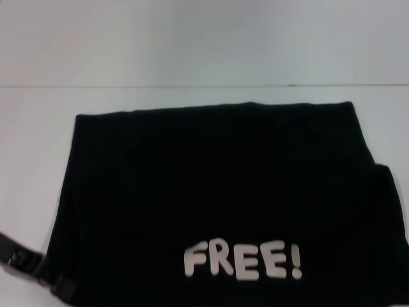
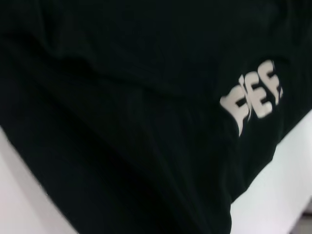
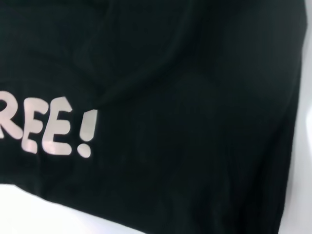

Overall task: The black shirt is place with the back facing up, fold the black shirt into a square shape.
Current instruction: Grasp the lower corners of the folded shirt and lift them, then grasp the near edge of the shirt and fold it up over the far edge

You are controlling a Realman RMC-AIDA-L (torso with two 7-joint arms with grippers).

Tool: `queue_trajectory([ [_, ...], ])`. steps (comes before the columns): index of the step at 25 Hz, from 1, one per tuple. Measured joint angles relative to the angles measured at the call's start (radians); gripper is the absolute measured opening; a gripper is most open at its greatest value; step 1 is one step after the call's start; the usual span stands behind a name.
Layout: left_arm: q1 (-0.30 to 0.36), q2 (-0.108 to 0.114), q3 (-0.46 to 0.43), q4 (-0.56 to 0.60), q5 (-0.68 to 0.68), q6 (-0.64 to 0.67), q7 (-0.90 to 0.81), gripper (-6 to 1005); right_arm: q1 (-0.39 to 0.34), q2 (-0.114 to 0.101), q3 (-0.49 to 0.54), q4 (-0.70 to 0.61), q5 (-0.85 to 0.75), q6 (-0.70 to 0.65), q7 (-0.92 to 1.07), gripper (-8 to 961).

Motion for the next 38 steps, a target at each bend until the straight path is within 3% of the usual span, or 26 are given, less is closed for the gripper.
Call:
queue_trajectory([
  [4,0.003,-0.016,0.018,0.003,0.017,0.052,0.050,1,-0.007,0.002,0.023,0.000,-0.001,-0.036,-0.030,50],
  [6,0.002,-0.013,-0.001,0.009,0.013,0.073,0.072,1,-0.007,0.001,0.063,0.000,0.002,-0.060,-0.062,50],
  [14,0.013,0.028,-0.093,0.064,0.012,0.111,0.087,2,-0.017,-0.024,0.259,-0.024,0.001,-0.163,-0.166,50],
  [38,0.040,0.041,-0.116,0.067,0.049,0.072,0.097,2,-0.043,-0.045,0.286,-0.041,0.000,-0.178,-0.183,51],
])
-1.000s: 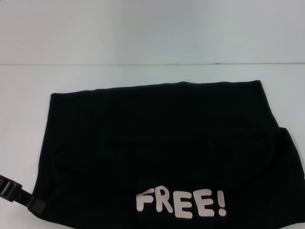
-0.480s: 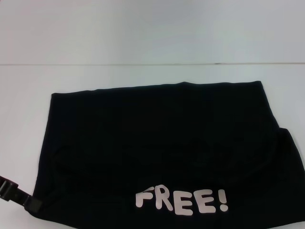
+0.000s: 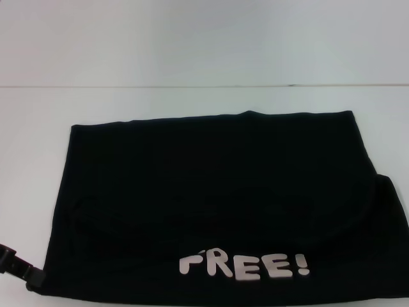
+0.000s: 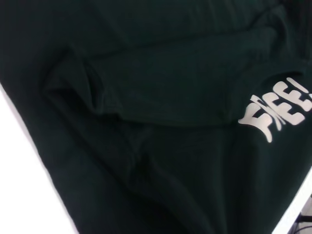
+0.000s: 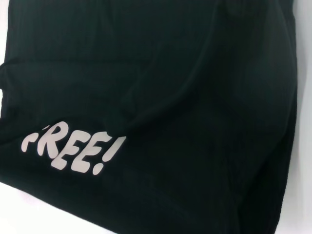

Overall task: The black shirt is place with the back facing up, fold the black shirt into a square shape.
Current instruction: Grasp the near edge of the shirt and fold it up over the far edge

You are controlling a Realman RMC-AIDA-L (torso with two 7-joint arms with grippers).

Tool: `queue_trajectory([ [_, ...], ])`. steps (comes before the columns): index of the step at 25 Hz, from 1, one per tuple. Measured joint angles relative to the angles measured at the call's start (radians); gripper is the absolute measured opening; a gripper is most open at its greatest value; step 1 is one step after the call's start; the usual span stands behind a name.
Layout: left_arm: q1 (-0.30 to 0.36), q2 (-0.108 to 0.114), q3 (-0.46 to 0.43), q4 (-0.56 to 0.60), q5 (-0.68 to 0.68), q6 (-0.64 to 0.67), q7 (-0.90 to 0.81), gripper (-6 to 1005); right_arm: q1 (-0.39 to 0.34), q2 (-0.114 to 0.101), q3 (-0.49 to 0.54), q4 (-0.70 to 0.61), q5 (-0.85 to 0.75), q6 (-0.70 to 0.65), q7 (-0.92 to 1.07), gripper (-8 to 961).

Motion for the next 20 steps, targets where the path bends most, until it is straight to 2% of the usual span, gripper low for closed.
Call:
queue_trajectory([
  [4,-0.004,-0.004,-0.013,0.001,-0.019,0.019,0.020,2,0.006,0.002,0.018,0.004,0.023,-0.017,-0.033,51],
  [9,-0.030,0.015,-0.144,-0.005,-0.053,0.021,0.043,2,0.019,-0.016,0.111,0.011,0.102,-0.005,-0.066,51],
  [11,-0.044,0.020,-0.182,-0.008,-0.054,-0.009,0.022,2,0.026,-0.026,0.154,0.012,0.111,0.030,-0.067,51],
  [14,-0.059,0.020,-0.196,-0.006,-0.054,-0.074,-0.036,2,0.037,-0.040,0.229,0.014,0.119,0.100,-0.051,51],
  [20,-0.095,0.014,-0.191,-0.002,-0.053,-0.214,-0.153,1,0.055,-0.042,0.265,0.008,0.193,0.204,-0.017,51],
])
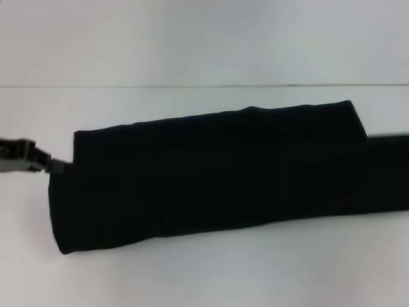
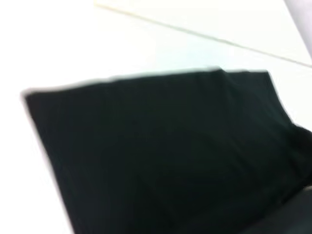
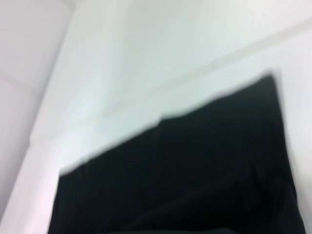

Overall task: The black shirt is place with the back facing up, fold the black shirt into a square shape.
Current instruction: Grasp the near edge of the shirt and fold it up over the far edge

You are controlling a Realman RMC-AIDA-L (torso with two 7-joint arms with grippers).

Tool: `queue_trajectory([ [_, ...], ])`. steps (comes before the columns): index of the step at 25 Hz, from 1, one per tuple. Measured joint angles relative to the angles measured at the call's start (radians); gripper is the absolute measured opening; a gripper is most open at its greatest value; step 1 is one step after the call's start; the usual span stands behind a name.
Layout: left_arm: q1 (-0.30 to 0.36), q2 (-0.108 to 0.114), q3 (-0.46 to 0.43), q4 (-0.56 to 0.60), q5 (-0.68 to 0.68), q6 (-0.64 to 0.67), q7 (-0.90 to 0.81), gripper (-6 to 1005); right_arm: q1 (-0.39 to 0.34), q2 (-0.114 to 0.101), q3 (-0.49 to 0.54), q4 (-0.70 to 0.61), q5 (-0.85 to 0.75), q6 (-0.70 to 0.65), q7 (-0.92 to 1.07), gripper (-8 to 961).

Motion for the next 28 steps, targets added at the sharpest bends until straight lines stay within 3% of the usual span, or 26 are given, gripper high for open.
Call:
queue_trajectory([
  [3,-0.026,-0.012,0.010,0.001,0.011,-0.079,-0.043,1,0.023,0.009,-0.006,0.004,0.029,0.085,0.011,51],
  [7,-0.054,-0.036,0.037,0.002,0.014,-0.203,-0.090,1,0.057,0.040,-0.031,0.033,0.026,0.254,0.019,51],
  [9,-0.064,-0.050,0.061,0.002,0.014,-0.277,-0.111,1,0.083,0.061,-0.066,0.092,0.024,0.399,0.020,51],
  [12,-0.073,-0.074,0.105,0.001,0.014,-0.380,-0.141,1,0.100,0.073,-0.093,0.136,0.024,0.500,0.021,51],
  [14,-0.077,-0.088,0.120,0.003,0.014,-0.428,-0.150,1,0.125,0.093,-0.153,0.194,0.024,0.670,0.022,51],
  [15,-0.079,-0.097,0.129,0.004,0.014,-0.459,-0.152,2,0.125,0.093,-0.153,0.194,0.024,0.670,0.022,51],
  [17,-0.083,-0.111,0.142,0.005,0.014,-0.511,-0.155,2,0.145,0.111,-0.210,0.230,0.024,0.812,0.025,51],
  [22,-0.087,-0.140,0.180,0.005,0.016,-0.614,-0.170,1,0.173,0.131,-0.249,0.239,0.023,0.904,0.041,51],
  [28,-0.091,-0.144,0.193,0.025,0.016,-0.669,-0.214,2,0.220,0.138,-0.263,0.219,0.028,0.951,0.047,51],
])
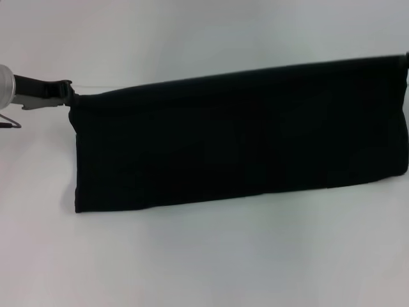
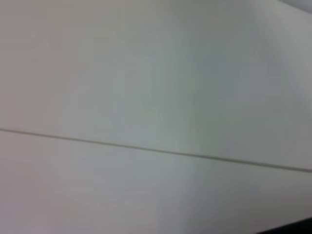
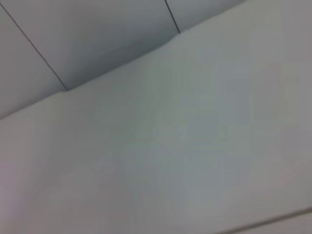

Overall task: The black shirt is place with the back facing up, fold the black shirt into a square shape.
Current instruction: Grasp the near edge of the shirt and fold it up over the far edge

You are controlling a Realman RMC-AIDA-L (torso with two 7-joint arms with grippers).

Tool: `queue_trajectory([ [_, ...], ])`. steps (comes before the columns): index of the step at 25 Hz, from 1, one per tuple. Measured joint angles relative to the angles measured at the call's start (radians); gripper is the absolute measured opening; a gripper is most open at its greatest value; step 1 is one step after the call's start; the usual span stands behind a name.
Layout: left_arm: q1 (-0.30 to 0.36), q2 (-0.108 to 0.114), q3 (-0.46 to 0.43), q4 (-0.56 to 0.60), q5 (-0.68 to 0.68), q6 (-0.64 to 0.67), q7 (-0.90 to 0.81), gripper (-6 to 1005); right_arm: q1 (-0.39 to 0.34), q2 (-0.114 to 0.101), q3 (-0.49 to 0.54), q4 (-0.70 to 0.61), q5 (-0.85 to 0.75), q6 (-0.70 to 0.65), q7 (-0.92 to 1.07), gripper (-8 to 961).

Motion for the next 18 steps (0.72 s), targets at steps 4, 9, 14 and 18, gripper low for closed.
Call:
queue_trajectory([
  [4,-0.009,-0.003,0.014,-0.008,0.008,-0.039,-0.003,2,0.026,0.010,-0.043,0.065,-0.005,0.124,-0.003,50],
  [9,-0.010,-0.011,0.060,-0.037,0.011,-0.104,-0.008,2,0.051,0.029,-0.123,0.187,-0.005,0.333,-0.010,48],
  [14,-0.011,-0.024,0.075,-0.044,0.019,-0.154,-0.022,2,0.060,0.055,-0.183,0.208,-0.004,0.448,-0.012,47],
  [18,-0.008,-0.041,0.086,-0.040,0.050,-0.191,-0.062,2,0.068,0.064,-0.200,0.213,-0.005,0.485,-0.012,46],
])
